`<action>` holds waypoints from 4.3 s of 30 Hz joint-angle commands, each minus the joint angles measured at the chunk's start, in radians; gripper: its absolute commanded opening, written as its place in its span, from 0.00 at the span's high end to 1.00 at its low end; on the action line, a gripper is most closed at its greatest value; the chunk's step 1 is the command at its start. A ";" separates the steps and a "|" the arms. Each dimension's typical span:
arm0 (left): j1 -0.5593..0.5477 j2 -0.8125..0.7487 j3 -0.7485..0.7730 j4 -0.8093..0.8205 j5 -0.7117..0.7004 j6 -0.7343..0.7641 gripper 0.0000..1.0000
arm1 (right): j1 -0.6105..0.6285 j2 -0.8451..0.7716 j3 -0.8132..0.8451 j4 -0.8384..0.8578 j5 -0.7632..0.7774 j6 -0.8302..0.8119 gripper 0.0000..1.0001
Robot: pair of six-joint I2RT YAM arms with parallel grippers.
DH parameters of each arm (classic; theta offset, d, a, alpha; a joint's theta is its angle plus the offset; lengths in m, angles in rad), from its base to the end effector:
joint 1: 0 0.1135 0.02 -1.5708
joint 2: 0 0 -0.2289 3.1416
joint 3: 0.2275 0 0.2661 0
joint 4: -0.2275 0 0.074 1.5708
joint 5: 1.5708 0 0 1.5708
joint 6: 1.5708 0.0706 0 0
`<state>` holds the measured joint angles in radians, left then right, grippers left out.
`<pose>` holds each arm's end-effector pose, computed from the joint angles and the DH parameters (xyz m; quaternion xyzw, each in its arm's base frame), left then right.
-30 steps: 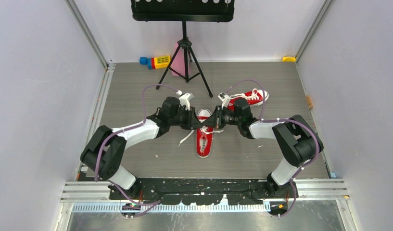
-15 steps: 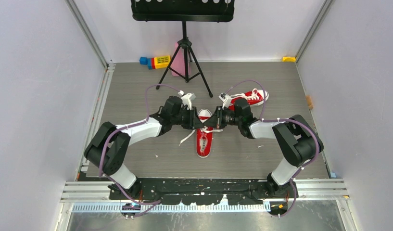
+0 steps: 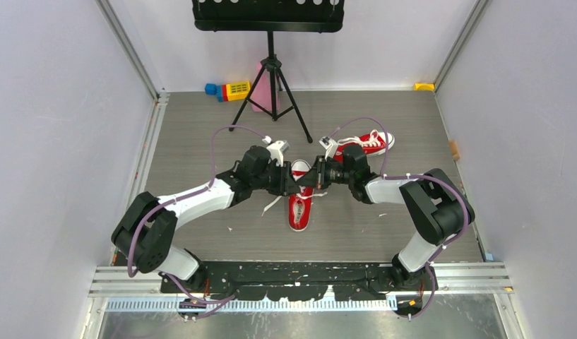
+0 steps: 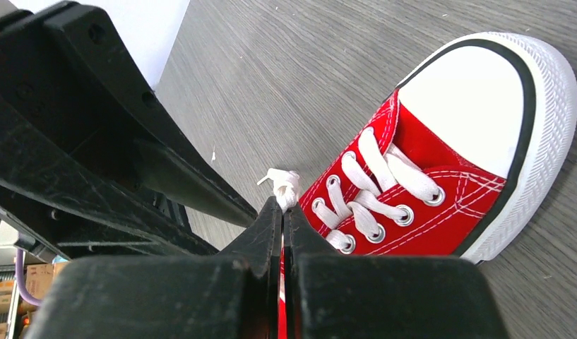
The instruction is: Tie the shoes
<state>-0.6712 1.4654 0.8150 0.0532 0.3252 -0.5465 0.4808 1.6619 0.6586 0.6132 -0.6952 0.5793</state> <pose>0.2640 -0.2385 0.1527 0.1299 0.8658 -0.3814 0.2968 0.2888 0.2017 0.1063 -0.1509 0.7895 0.5088 0.3085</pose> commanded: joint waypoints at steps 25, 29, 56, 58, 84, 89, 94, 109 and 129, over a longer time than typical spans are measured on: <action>-0.035 0.079 0.037 0.011 -0.061 -0.060 0.78 | 0.004 -0.032 0.034 0.049 -0.022 0.001 1.00; -0.034 0.087 0.050 0.007 -0.058 -0.056 0.90 | 0.004 -0.030 0.036 0.047 -0.022 0.001 1.00; -0.031 0.156 0.167 -0.102 -0.129 0.019 1.00 | 0.005 -0.034 0.036 0.050 -0.024 0.004 1.00; -0.031 0.164 0.169 -0.097 -0.139 0.022 1.00 | 0.005 -0.037 0.035 0.050 -0.024 0.006 1.00; -0.017 0.215 0.149 0.132 -0.106 0.163 1.00 | 0.006 -0.052 0.024 0.054 -0.022 0.008 1.00; -0.016 0.179 0.142 0.094 -0.160 0.199 1.00 | 0.005 -0.060 0.021 0.044 -0.011 0.004 1.00; -0.016 0.136 0.118 0.078 -0.217 0.206 1.00 | 0.005 -0.058 0.024 0.040 -0.008 0.002 1.00; -0.006 0.198 0.066 0.306 -0.094 0.141 1.00 | 0.005 -0.059 0.015 0.042 0.000 0.007 1.00; 0.061 0.211 0.042 0.243 0.243 -0.035 1.00 | 0.007 -0.068 0.031 -0.020 0.074 0.004 1.00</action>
<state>-0.6044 1.6863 0.8356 0.2798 0.4568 -0.5179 0.4828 1.6428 0.6643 0.5816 -0.6445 0.5797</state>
